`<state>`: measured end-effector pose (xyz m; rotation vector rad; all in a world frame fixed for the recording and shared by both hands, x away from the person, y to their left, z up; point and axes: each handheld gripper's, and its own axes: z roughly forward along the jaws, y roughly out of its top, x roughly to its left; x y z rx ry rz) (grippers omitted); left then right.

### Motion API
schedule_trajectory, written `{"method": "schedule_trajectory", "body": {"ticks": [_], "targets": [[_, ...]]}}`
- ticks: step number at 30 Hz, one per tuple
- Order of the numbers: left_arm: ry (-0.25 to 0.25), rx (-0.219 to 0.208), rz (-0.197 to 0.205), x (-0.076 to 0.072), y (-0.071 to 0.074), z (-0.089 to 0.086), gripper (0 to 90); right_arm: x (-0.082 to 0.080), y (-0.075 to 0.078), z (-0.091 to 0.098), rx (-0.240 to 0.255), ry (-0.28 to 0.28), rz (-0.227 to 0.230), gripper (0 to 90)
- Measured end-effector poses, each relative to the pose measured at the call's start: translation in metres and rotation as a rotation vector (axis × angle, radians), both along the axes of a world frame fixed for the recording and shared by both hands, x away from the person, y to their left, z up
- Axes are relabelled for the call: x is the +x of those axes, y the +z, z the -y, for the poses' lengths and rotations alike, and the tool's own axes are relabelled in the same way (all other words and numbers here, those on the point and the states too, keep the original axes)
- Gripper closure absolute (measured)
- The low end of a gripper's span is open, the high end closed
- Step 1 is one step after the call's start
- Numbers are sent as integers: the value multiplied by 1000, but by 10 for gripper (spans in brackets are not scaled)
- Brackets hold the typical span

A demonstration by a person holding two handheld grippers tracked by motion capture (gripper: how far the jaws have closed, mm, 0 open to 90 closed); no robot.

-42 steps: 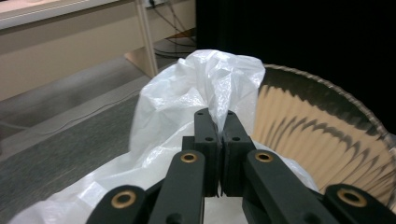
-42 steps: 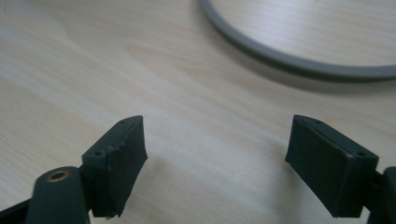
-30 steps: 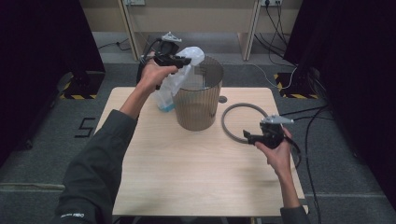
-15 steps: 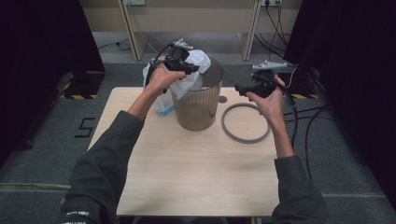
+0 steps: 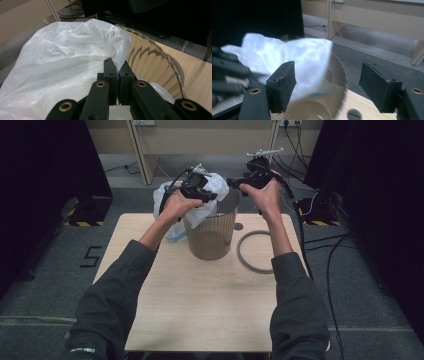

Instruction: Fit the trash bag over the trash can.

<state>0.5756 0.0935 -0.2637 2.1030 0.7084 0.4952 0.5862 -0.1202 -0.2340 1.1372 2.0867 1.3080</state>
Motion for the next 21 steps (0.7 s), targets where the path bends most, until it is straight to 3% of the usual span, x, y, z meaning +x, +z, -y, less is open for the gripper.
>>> {"method": "schedule_trajectory", "body": {"ticks": [5,9,10,11,13,14,15,16,17,18,20,21], "targets": [[-21,2,7,-4,1,4,865,13,-7,-21,-13,20,-40,366],[-31,0,5,-6,2,4,854,20,-14,-29,-23,60,-61,570],[-33,-5,4,-6,2,4,835,23,-18,-32,-6,111,-81,698],[-37,-15,-1,-7,3,4,835,23,-18,-32,-6,111,-81,698],[-51,-38,-15,-9,5,3,753,24,-22,-34,-48,114,-73,795],[-62,-56,-27,-10,7,1,647,25,-25,-34,-84,123,-73,860],[-65,-84,-30,-11,10,-1,647,25,-25,-34,-84,123,-73,860],[-64,-109,-29,-13,13,-5,575,25,-28,-33,-129,123,-70,894],[-63,-139,-30,-14,18,-9,575,25,-28,-33,-129,123,-70,894],[-58,-163,-28,-16,22,-14,542,26,-30,-32,-162,115,-66,898],[-35,-186,-4,-19,33,-25,491,27,-32,-31,-218,106,-62,900],[-2,-176,23,-20,38,-34,475,27,-33,-30,-223,105,-63,900]]}}
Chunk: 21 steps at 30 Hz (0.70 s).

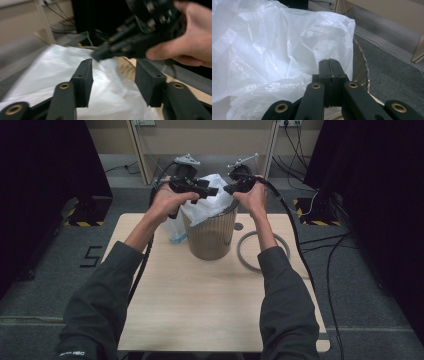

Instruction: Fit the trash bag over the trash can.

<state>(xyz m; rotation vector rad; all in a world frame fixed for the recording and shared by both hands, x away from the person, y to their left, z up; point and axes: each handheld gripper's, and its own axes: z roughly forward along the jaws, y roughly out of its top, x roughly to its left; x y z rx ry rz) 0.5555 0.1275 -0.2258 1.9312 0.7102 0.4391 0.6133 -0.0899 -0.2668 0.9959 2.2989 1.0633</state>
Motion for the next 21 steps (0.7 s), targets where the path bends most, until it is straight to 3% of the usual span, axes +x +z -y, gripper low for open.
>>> {"method": "schedule_trajectory", "body": {"ticks": [2,4,7,9,12,14,16,19,21], "targets": [[41,2,2,2,2,-10,434,1,-2,1,4,5,1,900],[111,-2,-27,10,1,-25,410,1,-3,3,0,3,0,900],[235,65,-57,26,-11,-41,340,2,-6,6,1,0,1,900],[263,61,-118,35,-21,-47,326,2,-7,7,-7,-1,3,900],[273,83,-163,43,-34,-47,291,3,-6,8,-14,5,18,900],[279,107,-150,46,-39,-44,322,3,-6,7,-5,14,1,855],[285,160,-110,47,-43,-41,384,2,-6,5,14,9,-3,765],[283,222,-56,48,-46,-35,537,-1,-4,3,39,-2,-12,610],[301,258,-13,48,-44,-34,670,-5,-2,3,56,-7,-10,570]]}}
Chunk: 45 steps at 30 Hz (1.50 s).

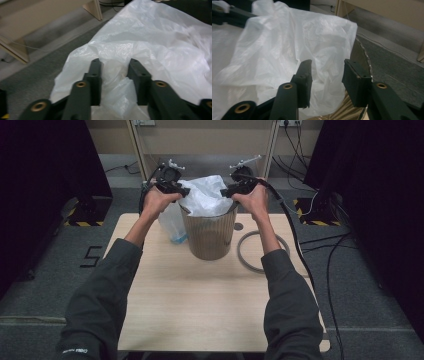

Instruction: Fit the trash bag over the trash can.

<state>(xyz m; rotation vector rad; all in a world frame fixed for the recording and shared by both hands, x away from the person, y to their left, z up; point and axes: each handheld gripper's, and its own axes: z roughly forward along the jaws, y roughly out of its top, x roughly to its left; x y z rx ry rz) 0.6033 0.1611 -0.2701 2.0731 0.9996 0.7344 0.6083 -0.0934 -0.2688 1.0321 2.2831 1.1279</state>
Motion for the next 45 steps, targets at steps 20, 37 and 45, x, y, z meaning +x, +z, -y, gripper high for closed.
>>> {"method": "schedule_trajectory", "body": {"ticks": [20,37,45], "targets": [[-123,-17,50,-22,15,38,862,-42,23,-25,62,128,1,468],[-64,-255,34,-19,30,8,326,-38,-1,-40,-46,158,-32,677],[107,-223,-82,5,7,-19,213,-34,-2,-38,-73,144,-32,669]]}}
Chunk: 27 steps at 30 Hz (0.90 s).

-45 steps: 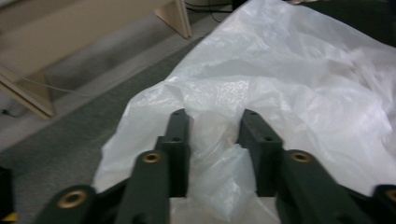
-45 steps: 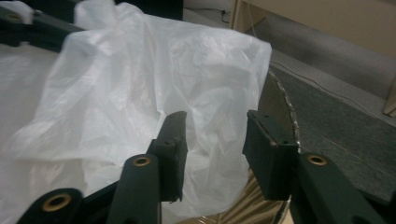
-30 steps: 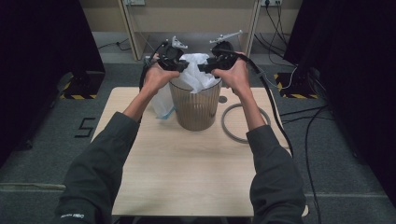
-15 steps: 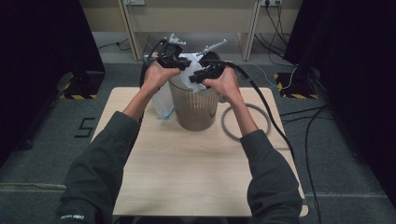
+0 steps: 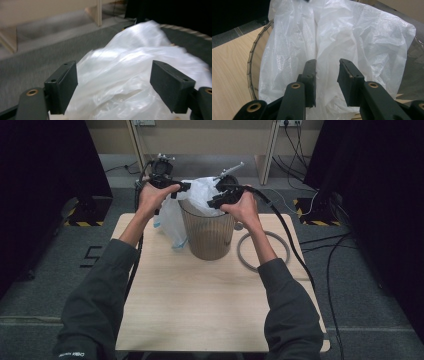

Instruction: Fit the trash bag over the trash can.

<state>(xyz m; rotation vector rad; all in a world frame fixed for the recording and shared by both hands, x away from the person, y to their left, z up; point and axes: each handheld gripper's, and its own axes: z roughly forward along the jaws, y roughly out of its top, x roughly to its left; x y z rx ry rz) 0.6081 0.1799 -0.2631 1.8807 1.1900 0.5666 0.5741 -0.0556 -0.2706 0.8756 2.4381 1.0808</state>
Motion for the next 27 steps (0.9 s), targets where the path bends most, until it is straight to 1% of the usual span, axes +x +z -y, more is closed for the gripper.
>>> {"method": "schedule_trajectory", "body": {"ticks": [2,4,5,6,10,11,12,13,14,15,16,18,20,22,23,24,25,26,27], "targets": [[-1,-9,-27,5,-7,-1,208,0,1,0,4,0,-3,655],[-11,11,-34,8,-14,0,240,-1,2,1,14,0,2,628],[-27,25,-44,9,-17,2,272,-1,3,2,18,-4,0,617],[-42,47,-46,9,-19,3,320,-1,4,3,22,-8,1,602],[-38,156,24,8,-19,8,581,-2,9,9,43,-29,15,574],[-29,178,46,8,-18,10,634,-1,10,11,42,-31,19,571],[-25,222,92,6,-14,11,680,-2,11,12,44,-38,20,569],[-28,225,102,6,-13,11,738,-2,13,15,48,-44,27,567],[-32,218,115,4,-11,13,777,-2,14,16,53,-49,27,566],[-32,225,142,2,-9,15,803,-2,15,17,57,-55,30,565],[-37,238,167,-1,-7,18,825,-1,16,19,61,-64,34,560],[-78,257,195,-8,-3,26,840,1,20,22,78,-84,45,560],[-124,281,211,-15,-2,36,849,4,24,26,110,-103,53,561],[-173,322,215,-23,-4,48,851,7,28,28,150,-125,54,561],[-196,327,211,-26,-5,53,851,8,30,29,178,-126,56,561],[-214,323,212,-30,-6,58,852,10,32,29,206,-128,54,561],[-232,325,213,-33,-8,63,852,11,33,29,224,-134,55,556],[-251,322,215,-37,-9,67,852,14,34,28,222,-140,58,537],[-269,313,216,-41,-9,71,853,16,34,26,210,-147,57,523]]}}
